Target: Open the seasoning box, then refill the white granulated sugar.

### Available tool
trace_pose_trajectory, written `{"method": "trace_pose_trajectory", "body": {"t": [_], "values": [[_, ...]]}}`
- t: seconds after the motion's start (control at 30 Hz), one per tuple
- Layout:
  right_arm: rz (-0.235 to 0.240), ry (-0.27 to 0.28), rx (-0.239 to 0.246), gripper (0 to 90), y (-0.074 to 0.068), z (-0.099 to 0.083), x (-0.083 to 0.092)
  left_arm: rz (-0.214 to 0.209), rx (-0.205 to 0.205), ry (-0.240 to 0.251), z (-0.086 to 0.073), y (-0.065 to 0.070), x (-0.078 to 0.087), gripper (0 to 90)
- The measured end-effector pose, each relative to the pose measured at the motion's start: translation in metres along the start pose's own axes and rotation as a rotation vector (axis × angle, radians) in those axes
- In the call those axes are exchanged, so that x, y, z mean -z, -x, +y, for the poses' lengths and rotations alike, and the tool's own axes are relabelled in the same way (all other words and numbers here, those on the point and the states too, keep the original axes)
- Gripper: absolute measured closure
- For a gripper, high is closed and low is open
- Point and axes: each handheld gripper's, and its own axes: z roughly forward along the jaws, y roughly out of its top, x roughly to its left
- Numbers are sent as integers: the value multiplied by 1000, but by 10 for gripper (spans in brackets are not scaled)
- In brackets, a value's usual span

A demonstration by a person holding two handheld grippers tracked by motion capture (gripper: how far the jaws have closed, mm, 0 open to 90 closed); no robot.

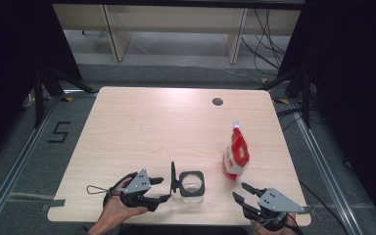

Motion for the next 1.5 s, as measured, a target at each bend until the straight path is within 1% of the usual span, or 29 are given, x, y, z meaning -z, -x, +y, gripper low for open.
{"method": "trace_pose_trajectory", "body": {"t": [0.03, 0.07, 0.1, 0.13, 0.17, 0.23, 0.27, 0.33, 0.37, 0.4, 0.43, 0.47, 0.5, 0.63, 0.67, 0.77, 0.83, 0.87, 1.0, 1.03, 1.1, 1.13, 1.17, 1.2, 1.3, 1.37, 1.4, 1.43, 1.5], "values": [[-15, -14, -45, 521, 1, -3, -1, 2, 16, -10, -1, 2, 1, 345], [-16, -21, -44, 508, 3, -3, -1, 2, 16, -10, -1, 2, 1, 341], [-30, -28, -70, 500, 2, -4, -2, -2, 13, -19, -2, 3, 1, 338], [-28, -30, -62, 492, 5, -5, -3, 11, 1, -30, -2, 3, 2, 332], [-36, -22, -56, 472, 7, -6, -5, 25, 27, -22, -3, 6, 2, 324], [-48, -18, -46, 451, 10, -7, -6, 28, 33, -24, -3, 7, 3, 317], [-56, -29, -87, 436, 10, -8, -7, 35, 32, -23, -3, 7, 4, 312], [-79, -21, -114, 415, 13, -9, -11, 44, 40, -23, -4, 9, 4, 289], [-89, -3, -112, 397, 19, -11, -16, 56, 13, -38, -4, 8, 5, 284], [-89, -3, -112, 397, 19, -11, -16, 56, 13, -38, -4, 8, 5, 284], [-100, -5, -141, 371, 24, -12, -22, 62, -21, -67, -5, 4, 7, 283], [-100, -5, -141, 371, 24, -12, -22, 62, -21, -67, -5, 4, 7, 279], [-111, 4, -142, 350, 27, -11, -29, 76, 18, -45, -8, 6, 6, 276], [-115, -3, -121, 331, 30, -8, -41, 88, 16, -56, -9, 8, 7, 271], [-129, -7, -116, 325, 30, -7, -42, 82, 21, -50, -10, 9, 7, 270], [-141, 4, -96, 310, 33, -6, -50, 107, 10, -52, -12, 11, 6, 266], [-140, 9, -95, 300, 34, -6, -53, 96, 12, -51, -13, 11, 6, 265], [-142, 16, -104, 296, 33, -6, -54, 116, 0, -47, -14, 9, 6, 265], [-133, 10, -103, 280, 33, -6, -57, 114, 16, -60, -14, 8, 7, 262], [-141, 10, -114, 267, 32, -6, -58, 120, -6, -46, -15, 8, 6, 262], [-146, 14, -110, 260, 33, -6, -58, 113, 1, -49, -14, 9, 6, 262], [-144, 7, -104, 252, 34, -6, -59, 121, 18, -41, -15, 10, 5, 262], [-149, 2, -130, 246, 32, -6, -61, 124, -6, -76, -14, 8, 6, 261], [-145, 10, -116, 245, 34, -6, -62, 116, 5, -68, -14, 9, 5, 261], [-141, 16, -133, 226, 34, -5, -65, 117, 22, -36, -15, 9, 4, 261], [-145, 22, -130, 221, 34, -5, -65, 126, 13, -33, -15, 9, 4, 262], [-148, 23, -134, 220, 34, -5, -66, 119, -19, -58, -15, 7, 6, 262], [-154, 31, -134, 218, 36, -5, -68, 110, 22, -54, -15, 9, 5, 261], [-152, 16, -138, 212, 36, -5, -70, 124, 4, -62, -15, 9, 5, 260]]}}
